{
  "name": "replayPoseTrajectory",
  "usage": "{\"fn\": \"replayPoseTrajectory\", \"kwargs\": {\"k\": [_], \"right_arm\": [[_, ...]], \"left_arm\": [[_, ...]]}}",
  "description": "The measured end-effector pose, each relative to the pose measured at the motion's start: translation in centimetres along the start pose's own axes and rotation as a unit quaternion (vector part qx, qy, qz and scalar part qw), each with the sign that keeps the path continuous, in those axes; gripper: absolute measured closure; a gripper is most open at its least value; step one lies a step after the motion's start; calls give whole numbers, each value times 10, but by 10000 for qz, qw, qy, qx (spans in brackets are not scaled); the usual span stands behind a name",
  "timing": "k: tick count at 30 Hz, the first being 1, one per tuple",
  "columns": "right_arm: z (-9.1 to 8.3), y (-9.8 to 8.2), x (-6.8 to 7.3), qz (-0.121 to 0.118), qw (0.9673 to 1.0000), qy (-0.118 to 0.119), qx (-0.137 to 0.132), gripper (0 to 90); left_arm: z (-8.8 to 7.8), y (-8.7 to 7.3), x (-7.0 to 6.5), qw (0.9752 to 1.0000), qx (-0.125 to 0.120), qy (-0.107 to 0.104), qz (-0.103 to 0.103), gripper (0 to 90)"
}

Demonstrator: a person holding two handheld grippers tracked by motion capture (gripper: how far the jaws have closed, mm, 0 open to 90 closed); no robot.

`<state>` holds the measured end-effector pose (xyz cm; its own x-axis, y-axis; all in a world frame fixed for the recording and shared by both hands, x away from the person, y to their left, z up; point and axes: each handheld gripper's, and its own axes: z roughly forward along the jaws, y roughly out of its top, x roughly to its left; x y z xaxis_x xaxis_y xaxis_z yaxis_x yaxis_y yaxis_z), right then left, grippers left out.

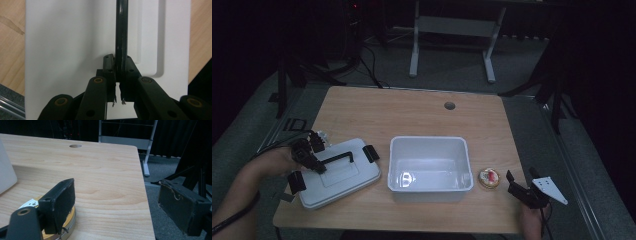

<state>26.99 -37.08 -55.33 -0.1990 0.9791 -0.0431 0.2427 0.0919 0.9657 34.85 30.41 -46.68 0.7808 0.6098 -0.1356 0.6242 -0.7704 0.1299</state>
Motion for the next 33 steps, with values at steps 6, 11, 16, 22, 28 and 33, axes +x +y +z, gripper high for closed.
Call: {"fn": "replayPoseTrajectory", "kwargs": {"k": [6,11,16,22,28,33], "right_arm": [[0,0,-1,11,10000,6,21,140],[2,1,-3,107,9999,48,107,140],[5,2,-7,221,9992,58,325,140],[11,4,-9,303,9958,100,858,139],[11,5,-13,342,9885,163,1463,151],[13,7,-15,135,9795,476,1952,150]], "left_arm": [[12,-7,1,10000,54,-73,-28,831],[25,-13,2,9997,229,-38,-43,830],[25,-17,4,9999,119,-95,-58,829],[24,-19,5,9998,102,-129,-71,786],[20,-25,7,9999,-14,-53,-163,541],[18,-28,8,9998,-107,18,-155,466]]}}
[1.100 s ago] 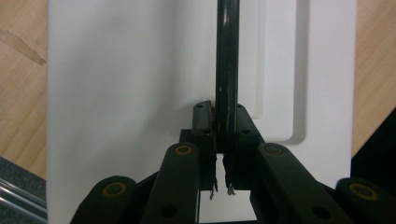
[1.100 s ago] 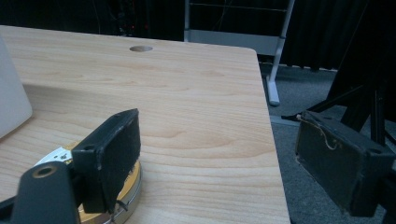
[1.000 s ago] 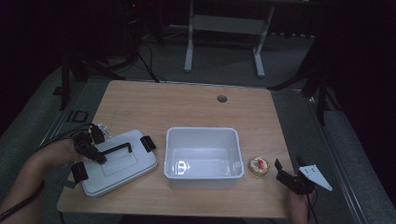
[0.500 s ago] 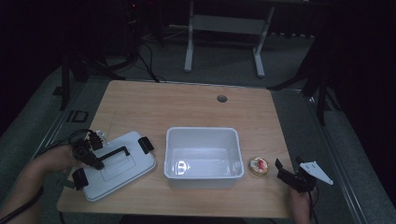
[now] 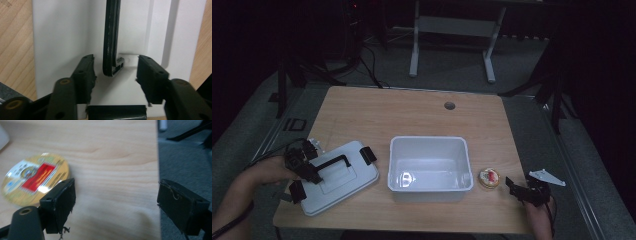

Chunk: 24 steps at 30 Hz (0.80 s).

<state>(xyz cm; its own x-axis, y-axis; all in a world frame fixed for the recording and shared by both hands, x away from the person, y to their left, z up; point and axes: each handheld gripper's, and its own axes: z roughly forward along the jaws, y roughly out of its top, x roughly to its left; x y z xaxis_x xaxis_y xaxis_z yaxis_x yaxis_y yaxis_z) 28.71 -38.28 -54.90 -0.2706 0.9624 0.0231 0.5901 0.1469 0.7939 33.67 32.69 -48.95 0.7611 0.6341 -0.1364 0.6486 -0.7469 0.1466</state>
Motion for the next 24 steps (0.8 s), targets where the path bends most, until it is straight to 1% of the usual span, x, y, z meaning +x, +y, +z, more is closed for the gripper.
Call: {"fn": "replayPoseTrajectory", "kwargs": {"k": [1,3,5,6,7,8,11,12,13,14,18,21,24], "right_arm": [[0,1,0,-27,9999,68,116,150],[1,4,0,-134,9992,128,342,148],[1,7,0,-251,9979,234,549,135],[1,7,0,-251,9979,234,549,135],[1,8,0,-291,9972,256,641,135],[1,11,0,-372,9959,309,770,135],[2,14,0,-461,9938,378,934,135],[2,14,0,-461,9938,378,934,135],[2,15,1,-525,9928,379,1005,135],[3,17,1,-610,9904,487,1138,135],[5,19,3,-835,9833,713,1450,135],[7,19,6,-1101,9749,867,1729,135],[9,20,9,-1371,9663,1015,1926,133]], "left_arm": [[0,0,0,10000,-1,9,-20,465],[0,0,0,10000,10,24,-23,437],[0,0,0,10000,7,7,-21,437],[0,0,0,10000,7,7,-21,437],[0,0,0,10000,25,41,7,437],[0,0,0,10000,27,26,0,437],[0,0,-1,10000,52,10,19,438],[0,0,-1,10000,52,10,19,438],[0,-1,-1,10000,53,-1,38,438],[0,-1,-1,10000,50,6,25,438],[-3,-3,0,10000,27,20,-1,438],[-3,-4,0,10000,80,48,33,437],[-5,-4,-1,9999,122,62,39,437]]}}
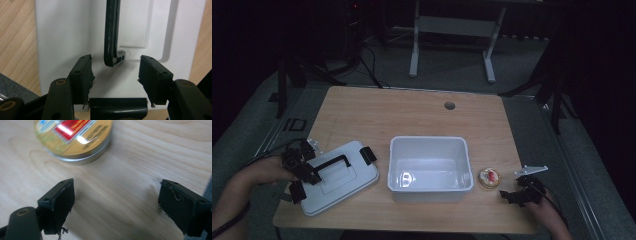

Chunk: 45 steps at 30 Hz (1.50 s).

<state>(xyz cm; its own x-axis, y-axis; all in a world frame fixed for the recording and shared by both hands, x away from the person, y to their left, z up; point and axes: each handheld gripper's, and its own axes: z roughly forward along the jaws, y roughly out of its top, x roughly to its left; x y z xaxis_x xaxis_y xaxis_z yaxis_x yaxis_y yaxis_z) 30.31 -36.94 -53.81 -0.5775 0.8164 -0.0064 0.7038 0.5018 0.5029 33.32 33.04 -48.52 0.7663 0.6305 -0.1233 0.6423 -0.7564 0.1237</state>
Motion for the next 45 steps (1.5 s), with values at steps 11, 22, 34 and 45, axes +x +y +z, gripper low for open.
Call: {"fn": "replayPoseTrajectory", "kwargs": {"k": [11,22,34,45], "right_arm": [[-6,24,4,-972,9910,158,912,128],[-7,51,8,-1875,9616,420,1957,130],[2,83,13,-2359,9487,520,2042,156],[20,100,26,-2543,9424,647,2074,156]], "left_arm": [[-2,-2,-1,10000,6,-4,5,437],[-4,-2,-2,10000,34,-39,11,437],[-4,-2,-2,9998,90,-161,5,425],[0,-3,-1,9998,130,-177,-13,385]]}}
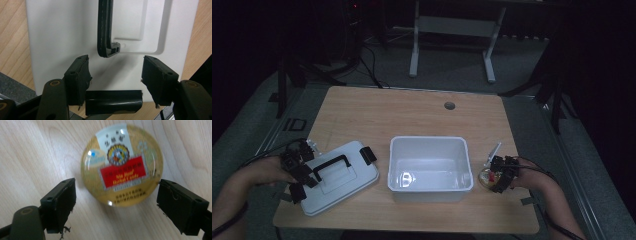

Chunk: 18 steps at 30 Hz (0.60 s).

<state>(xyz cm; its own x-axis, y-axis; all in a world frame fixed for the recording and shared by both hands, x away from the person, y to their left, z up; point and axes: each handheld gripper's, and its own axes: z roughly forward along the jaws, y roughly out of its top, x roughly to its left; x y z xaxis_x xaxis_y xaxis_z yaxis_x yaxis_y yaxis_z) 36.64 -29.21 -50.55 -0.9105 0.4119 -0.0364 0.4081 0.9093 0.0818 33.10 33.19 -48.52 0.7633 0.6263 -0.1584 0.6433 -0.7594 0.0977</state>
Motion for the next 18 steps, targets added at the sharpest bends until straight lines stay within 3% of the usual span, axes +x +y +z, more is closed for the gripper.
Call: {"fn": "replayPoseTrajectory", "kwargs": {"k": [18], "right_arm": [[10,31,-4,-255,9995,59,172,191]], "left_arm": [[-1,0,-1,9999,11,30,101,386]]}}
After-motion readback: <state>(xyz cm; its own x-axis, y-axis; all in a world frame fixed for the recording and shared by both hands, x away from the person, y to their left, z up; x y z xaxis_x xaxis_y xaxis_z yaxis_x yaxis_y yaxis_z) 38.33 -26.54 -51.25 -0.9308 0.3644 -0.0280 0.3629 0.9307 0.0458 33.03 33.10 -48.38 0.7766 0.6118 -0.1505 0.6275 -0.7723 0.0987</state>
